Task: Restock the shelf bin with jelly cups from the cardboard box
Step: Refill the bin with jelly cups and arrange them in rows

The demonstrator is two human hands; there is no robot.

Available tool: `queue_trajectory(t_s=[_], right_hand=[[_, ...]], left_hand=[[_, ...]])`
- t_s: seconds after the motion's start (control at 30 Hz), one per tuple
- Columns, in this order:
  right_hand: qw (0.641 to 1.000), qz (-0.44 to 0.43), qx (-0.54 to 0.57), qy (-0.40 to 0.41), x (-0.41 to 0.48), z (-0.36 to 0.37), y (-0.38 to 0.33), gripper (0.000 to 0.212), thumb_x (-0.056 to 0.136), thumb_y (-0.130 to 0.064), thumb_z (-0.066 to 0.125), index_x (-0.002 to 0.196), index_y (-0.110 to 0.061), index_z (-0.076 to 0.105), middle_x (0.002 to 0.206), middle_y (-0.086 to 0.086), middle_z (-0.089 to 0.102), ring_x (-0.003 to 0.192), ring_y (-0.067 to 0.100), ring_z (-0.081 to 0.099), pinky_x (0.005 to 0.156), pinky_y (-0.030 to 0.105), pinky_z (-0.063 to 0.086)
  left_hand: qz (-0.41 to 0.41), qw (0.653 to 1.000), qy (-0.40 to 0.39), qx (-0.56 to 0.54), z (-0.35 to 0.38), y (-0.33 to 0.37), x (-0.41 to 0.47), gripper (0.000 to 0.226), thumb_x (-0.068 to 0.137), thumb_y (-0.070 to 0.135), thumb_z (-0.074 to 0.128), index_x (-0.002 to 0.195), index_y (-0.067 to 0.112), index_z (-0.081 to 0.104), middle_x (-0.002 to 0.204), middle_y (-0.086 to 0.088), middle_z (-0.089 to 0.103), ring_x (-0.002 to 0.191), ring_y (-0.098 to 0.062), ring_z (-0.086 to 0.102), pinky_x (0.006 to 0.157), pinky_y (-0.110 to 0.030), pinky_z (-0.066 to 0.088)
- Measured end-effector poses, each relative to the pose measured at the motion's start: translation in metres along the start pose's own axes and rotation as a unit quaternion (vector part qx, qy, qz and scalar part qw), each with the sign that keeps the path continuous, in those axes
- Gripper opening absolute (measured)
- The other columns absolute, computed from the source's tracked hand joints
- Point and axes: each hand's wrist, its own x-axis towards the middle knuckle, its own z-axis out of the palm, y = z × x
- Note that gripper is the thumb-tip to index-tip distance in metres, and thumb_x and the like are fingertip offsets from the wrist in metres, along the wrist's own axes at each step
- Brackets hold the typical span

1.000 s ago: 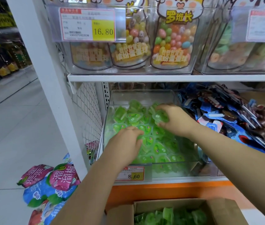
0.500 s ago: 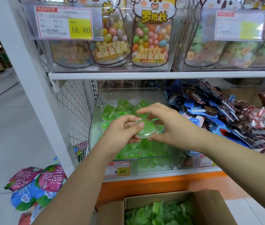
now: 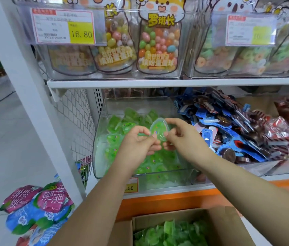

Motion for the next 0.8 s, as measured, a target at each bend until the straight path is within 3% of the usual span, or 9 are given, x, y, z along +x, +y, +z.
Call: queue_trajectory(t_s=[0.07,0.13,0.2,0.3,0.37,0.5,0.57,0.67,0.8], right_hand=[[0.999,0.039,-0.002,0.0,0.008,-0.002,0.005,0.026,0.093,0.0,0.051,0.118,0.0,0.055,0.063,0.0,0.051,0.065,0.023,0.063,0.081,0.047,0.055],[0.996,0.066,-0.059,-0.023,0.011,-0.003,0.006,0.02,0.094,-0.001,0.048,0.111,0.001,0.058,0.069,0.003,0.058,0.072,0.026,0.066,0.083,0.046,0.055],[0.984,0.076,-0.145,-0.072,0.01,0.0,0.005,0.018,0.094,-0.003,0.046,0.102,-0.005,0.061,0.081,0.011,0.067,0.083,0.029,0.068,0.085,0.044,0.054],[0.961,0.101,-0.23,-0.12,0.01,0.011,0.006,0.026,0.09,0.001,0.042,0.106,-0.001,0.062,0.103,0.022,0.066,0.1,0.035,0.063,0.092,0.043,0.05],[0.96,0.128,-0.218,-0.125,0.012,0.017,0.011,0.026,0.091,0.001,0.041,0.109,0.004,0.059,0.102,0.024,0.064,0.101,0.036,0.062,0.093,0.044,0.049],[0.969,0.211,-0.087,-0.091,0.009,0.024,0.02,0.016,0.099,-0.003,0.037,0.105,-0.003,0.052,0.077,0.012,0.053,0.064,0.022,0.059,0.08,0.042,0.056],[0.966,0.235,-0.079,-0.079,0.009,0.023,0.02,0.016,0.097,0.001,0.037,0.104,-0.002,0.051,0.076,0.011,0.051,0.061,0.021,0.056,0.076,0.042,0.055],[0.954,0.213,-0.173,-0.121,0.012,0.019,0.02,0.025,0.09,0.007,0.045,0.112,0.011,0.057,0.088,0.018,0.059,0.082,0.028,0.062,0.086,0.045,0.053],[0.931,0.175,-0.281,-0.156,0.01,0.018,0.016,0.032,0.093,-0.009,0.05,0.119,0.009,0.053,0.112,0.024,0.063,0.101,0.034,0.062,0.092,0.04,0.049]], left_hand=[[0.079,0.96,0.029,0.268,-0.014,-0.003,0.004,0.007,0.093,0.021,0.056,0.088,0.026,0.059,0.088,0.009,0.067,0.075,-0.007,0.063,0.075,-0.029,0.05],[0.149,0.833,0.04,0.531,-0.026,-0.007,0.006,0.018,0.095,0.028,0.05,0.106,0.034,0.063,0.113,0.016,0.064,0.103,-0.009,0.059,0.091,-0.031,0.044],[0.166,0.764,-0.016,0.624,-0.032,-0.012,0.008,0.032,0.098,0.025,0.043,0.124,0.036,0.058,0.132,0.016,0.054,0.126,-0.01,0.044,0.107,-0.034,0.03],[0.127,0.759,-0.09,0.633,-0.031,-0.018,0.008,0.038,0.099,0.019,0.04,0.131,0.035,0.053,0.142,0.016,0.045,0.137,-0.01,0.031,0.116,-0.044,0.014],[0.11,0.756,-0.107,0.636,-0.031,-0.02,0.01,0.038,0.099,0.018,0.039,0.132,0.033,0.053,0.145,0.016,0.042,0.138,-0.01,0.028,0.115,-0.048,0.009],[0.094,0.757,-0.115,0.636,-0.033,-0.02,0.01,0.038,0.099,0.019,0.039,0.132,0.033,0.053,0.147,0.015,0.038,0.139,-0.01,0.027,0.115,-0.049,0.007],[0.089,0.76,-0.115,0.634,-0.034,-0.021,0.011,0.037,0.1,0.021,0.039,0.133,0.033,0.052,0.148,0.015,0.038,0.139,-0.01,0.027,0.116,-0.049,0.006],[0.084,0.761,-0.118,0.633,-0.033,-0.021,0.01,0.037,0.1,0.022,0.039,0.133,0.033,0.052,0.148,0.015,0.037,0.14,-0.01,0.027,0.116,-0.049,0.006],[0.078,0.759,-0.121,0.635,-0.033,-0.021,0.009,0.037,0.1,0.023,0.039,0.133,0.034,0.051,0.149,0.015,0.036,0.14,-0.011,0.026,0.115,-0.049,0.007]])
